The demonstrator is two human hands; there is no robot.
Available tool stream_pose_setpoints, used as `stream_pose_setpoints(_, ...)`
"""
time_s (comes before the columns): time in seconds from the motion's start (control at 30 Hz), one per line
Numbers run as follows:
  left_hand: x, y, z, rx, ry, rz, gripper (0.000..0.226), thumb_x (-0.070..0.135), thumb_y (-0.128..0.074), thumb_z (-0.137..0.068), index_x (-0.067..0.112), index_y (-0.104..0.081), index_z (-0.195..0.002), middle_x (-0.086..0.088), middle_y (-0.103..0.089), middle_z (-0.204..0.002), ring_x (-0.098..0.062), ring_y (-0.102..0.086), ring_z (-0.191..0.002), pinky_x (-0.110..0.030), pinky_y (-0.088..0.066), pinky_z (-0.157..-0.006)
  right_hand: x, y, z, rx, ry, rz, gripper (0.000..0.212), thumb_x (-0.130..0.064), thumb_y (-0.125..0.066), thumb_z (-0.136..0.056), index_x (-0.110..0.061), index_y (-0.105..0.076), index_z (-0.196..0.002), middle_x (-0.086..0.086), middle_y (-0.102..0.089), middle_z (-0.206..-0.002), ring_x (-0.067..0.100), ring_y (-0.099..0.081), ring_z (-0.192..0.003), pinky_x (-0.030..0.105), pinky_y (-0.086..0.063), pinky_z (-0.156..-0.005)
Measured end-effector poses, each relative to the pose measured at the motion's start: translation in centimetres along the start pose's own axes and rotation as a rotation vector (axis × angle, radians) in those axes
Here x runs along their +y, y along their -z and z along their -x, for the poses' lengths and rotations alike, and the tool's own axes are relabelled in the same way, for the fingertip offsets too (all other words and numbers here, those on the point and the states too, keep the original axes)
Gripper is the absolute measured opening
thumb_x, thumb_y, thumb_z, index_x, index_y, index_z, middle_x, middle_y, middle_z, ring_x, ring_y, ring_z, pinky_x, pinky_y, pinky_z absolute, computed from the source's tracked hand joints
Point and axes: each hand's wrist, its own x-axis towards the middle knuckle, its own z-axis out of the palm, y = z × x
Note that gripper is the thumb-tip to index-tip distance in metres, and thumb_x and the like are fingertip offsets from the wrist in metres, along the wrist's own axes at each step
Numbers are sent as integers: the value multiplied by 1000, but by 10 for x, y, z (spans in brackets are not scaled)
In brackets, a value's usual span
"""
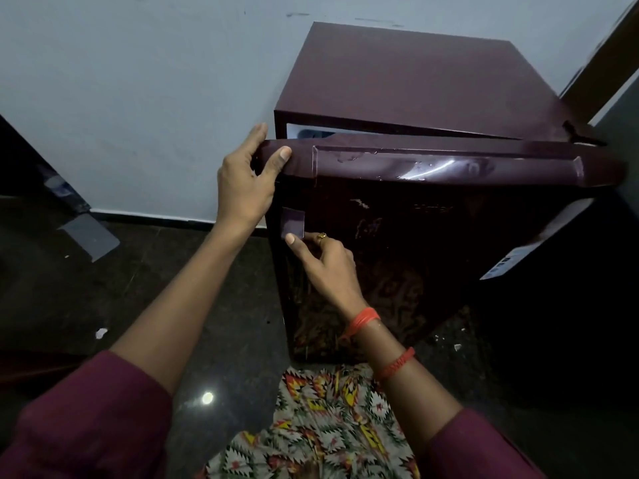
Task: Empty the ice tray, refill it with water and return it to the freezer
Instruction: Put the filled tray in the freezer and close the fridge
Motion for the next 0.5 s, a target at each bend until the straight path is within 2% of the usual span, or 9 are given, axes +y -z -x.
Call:
stream_pose_setpoints(0.17,-6,-9,-24,-14,5,-20,68,43,-62,-99,7,-43,-153,-9,-44,-158,-15,-39,-148,-31,-34,-121,-6,-3,-22,27,-15,-6,57,-68,-54,-90,-23,-70,-122,-5,-75,-113,15,-65,-113,32,-51,-92)
stream_pose_setpoints(0.33,-10,-17,-41,-31,2,13,67,42,-61,-100,6,-42,-153,-9,-44,-158,-15,-40,-147,-33,-35,-121,-7,-8,-39,53,-29,-36,61,-70,-55,-88,-22,-71,-122,-7,-75,-111,10,-67,-110,35,-55,-94)
stream_pose_setpoints(0.5,-15,-21,-52,-35,0,33,65,41,-60,-101,7,-43,-153,-8,-46,-157,-15,-41,-147,-33,-36,-121,-8,-7,-52,52,-31,-26,60,-72,-56,-86,-24,-72,-119,-10,-75,-107,7,-67,-107,30,-54,-90)
